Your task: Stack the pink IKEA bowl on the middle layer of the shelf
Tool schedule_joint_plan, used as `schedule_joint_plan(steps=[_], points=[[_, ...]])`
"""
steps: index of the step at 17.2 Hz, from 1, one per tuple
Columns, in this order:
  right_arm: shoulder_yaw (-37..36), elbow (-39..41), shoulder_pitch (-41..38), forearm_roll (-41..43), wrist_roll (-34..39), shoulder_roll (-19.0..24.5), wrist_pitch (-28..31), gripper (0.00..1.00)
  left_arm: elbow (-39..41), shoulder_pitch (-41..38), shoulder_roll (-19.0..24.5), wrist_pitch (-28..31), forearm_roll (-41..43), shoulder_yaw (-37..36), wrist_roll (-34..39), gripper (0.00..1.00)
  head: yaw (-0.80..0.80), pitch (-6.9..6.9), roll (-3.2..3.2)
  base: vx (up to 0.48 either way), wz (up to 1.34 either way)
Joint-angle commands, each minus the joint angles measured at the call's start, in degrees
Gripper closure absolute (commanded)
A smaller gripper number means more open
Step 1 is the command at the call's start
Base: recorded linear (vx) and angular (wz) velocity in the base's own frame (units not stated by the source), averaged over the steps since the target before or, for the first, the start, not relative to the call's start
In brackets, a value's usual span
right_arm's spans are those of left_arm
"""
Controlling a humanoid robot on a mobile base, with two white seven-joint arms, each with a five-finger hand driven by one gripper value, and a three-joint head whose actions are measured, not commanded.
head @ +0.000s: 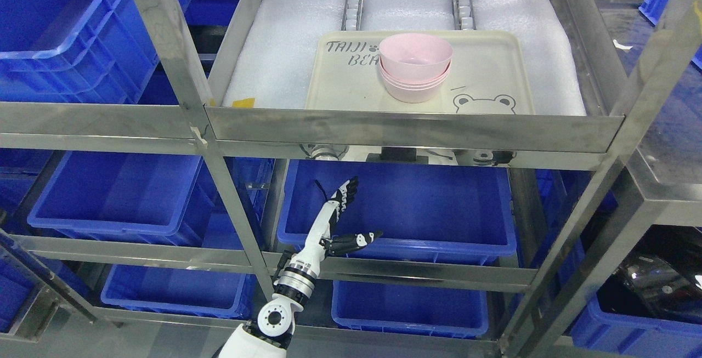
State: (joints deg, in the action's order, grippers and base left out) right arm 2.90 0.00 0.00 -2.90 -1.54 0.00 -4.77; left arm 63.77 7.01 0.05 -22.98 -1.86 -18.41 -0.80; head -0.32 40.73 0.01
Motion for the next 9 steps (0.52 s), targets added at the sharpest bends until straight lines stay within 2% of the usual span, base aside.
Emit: schedule_joint_plan(steps=[1, 5, 9], points=[[0.0, 1.0, -1.2, 0.0, 0.0, -1.0, 0.0, 0.0, 6.3, -0.5, 1.0, 1.4, -2.3, 2.7, 1.1, 0.01, 0.0, 0.0, 0.0, 0.0, 0.0], [0.0, 1.0, -1.2, 0.0, 0.0, -1.0, 0.0, 0.0, 12.8, -2.0, 1.0, 7.7, -5.0, 2.1, 1.1, 0.01, 0.0, 0.0, 0.0, 0.001, -0.01], [0.0, 1.0, -1.2, 0.0, 0.0, -1.0, 0.0, 0.0, 13.0, -3.0, 1.0, 7.9, -5.1, 2.2, 1.1, 0.0, 0.0, 0.0, 0.0, -0.004, 0.02]])
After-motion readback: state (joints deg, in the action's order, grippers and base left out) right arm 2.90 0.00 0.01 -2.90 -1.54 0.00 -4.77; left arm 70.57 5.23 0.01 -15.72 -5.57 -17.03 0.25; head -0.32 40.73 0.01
